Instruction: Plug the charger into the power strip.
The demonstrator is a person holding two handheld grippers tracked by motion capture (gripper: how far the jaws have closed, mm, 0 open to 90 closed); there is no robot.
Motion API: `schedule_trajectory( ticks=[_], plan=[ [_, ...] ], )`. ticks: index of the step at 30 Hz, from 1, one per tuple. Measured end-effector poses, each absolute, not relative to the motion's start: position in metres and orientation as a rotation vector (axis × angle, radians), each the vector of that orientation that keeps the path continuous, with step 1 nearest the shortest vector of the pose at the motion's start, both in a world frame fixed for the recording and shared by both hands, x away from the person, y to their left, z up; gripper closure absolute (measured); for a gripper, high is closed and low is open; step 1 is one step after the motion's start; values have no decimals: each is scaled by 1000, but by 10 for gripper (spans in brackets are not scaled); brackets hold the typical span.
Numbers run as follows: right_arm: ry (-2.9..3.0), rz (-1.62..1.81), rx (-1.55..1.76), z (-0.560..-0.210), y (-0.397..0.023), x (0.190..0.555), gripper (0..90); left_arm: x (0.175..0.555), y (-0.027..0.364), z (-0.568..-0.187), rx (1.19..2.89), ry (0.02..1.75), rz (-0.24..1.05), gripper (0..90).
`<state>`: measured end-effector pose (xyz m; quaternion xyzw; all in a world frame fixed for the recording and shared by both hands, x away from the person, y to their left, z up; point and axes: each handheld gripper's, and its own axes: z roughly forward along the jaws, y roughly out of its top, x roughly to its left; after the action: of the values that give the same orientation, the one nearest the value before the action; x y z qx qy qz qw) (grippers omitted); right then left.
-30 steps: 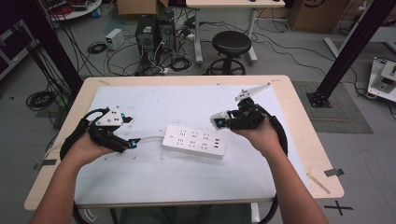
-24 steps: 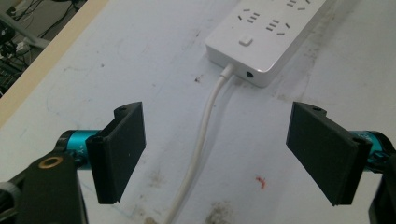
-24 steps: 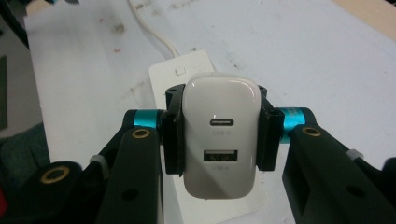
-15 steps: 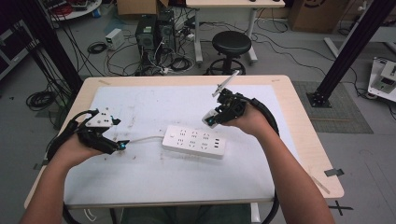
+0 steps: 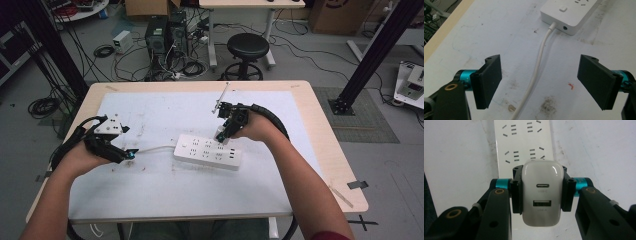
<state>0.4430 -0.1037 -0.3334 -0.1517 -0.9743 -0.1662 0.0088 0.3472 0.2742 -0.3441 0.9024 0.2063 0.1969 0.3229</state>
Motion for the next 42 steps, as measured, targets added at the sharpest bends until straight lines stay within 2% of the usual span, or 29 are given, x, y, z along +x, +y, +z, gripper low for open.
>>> schedule_trajectory(
  ticks=[19,32,42],
  plan=[
    [-3090,-299,-396,-355,-86,444,634,347,272,-347,2372,533,518,198],
    [-3198,-184,-302,-363,-71,431,637,348,265,-349,2378,534,524,198],
    [-3170,-211,-344,-363,-74,434,638,348,262,-347,2379,533,525,198]
  ],
)
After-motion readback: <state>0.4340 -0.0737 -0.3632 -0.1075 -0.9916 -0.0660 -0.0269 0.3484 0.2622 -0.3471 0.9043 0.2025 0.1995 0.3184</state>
